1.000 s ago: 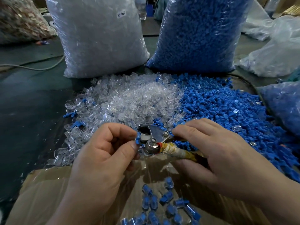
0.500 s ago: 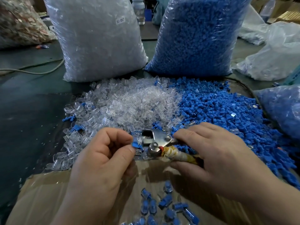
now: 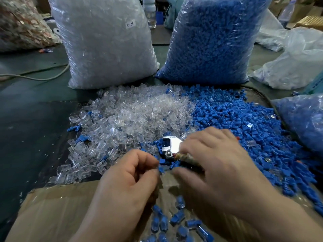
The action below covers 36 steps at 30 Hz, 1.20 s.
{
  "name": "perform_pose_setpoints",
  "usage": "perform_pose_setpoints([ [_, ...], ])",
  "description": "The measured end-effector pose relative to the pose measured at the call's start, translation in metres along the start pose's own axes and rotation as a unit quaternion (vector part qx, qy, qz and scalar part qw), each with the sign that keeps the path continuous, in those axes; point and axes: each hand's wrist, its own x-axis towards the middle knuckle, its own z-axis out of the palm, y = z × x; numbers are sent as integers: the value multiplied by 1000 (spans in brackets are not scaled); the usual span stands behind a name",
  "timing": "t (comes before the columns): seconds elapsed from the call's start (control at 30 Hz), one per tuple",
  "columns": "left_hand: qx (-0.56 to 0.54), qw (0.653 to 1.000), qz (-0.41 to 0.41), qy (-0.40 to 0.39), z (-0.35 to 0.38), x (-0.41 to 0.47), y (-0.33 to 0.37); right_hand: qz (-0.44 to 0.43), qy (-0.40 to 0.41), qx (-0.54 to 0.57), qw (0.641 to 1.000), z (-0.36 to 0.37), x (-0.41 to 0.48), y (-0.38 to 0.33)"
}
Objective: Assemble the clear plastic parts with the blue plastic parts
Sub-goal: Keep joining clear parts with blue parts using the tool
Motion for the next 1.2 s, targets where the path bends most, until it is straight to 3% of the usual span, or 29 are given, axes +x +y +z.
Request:
perform_pose_setpoints([
  [0.1, 9, 999, 40, 16, 4, -2, -2, -69, -7, 15, 997, 6, -2, -14],
  [0.27, 18, 996, 81, 14, 0, -7, 6, -61, 9, 32, 998, 2, -1, -14],
  [0.37, -28, 998, 52, 14, -4, -8, 12, -72, 27, 55, 995, -1, -2, -18],
  [0.47, -56, 997, -16, -60, -7, -6, 16, -95, 31, 69, 993, -1, -3, -24],
  [0.57, -109, 990, -17, -85, -11, -6, 16, -12, -22, 180, 983, -6, -6, -32],
  [0.6, -105, 990, 22, -89, -12, -7, 15, 41, -60, 267, 961, -8, -8, -34],
  [0.67, -39, 985, 135, -100, -12, -11, 15, 141, -126, 480, 856, -11, -9, -31],
  [0.7, 2, 979, 175, -100, -13, -13, 16, 162, -145, 509, 833, -13, -9, -28],
  [0.73, 39, 977, 187, -91, -15, -14, 17, 161, -147, 483, 848, -14, -10, -23],
  [0.83, 102, 983, 146, -42, -25, -10, 16, 139, -84, 280, 946, -17, -11, -8],
  [0.87, 119, 983, 135, -42, -29, -9, 15, 124, -94, 232, 960, -20, -12, -4],
  [0.97, 202, 968, 135, -65, -33, -5, 9, 75, -210, 114, 968, -22, -15, -7],
  [1.07, 297, 936, 157, -110, -26, -7, 6, -12, -221, 75, 972, -15, -16, -15],
  [1.2, 330, 913, 182, -155, -22, -6, 7, -41, -241, 92, 965, -13, -17, -21],
])
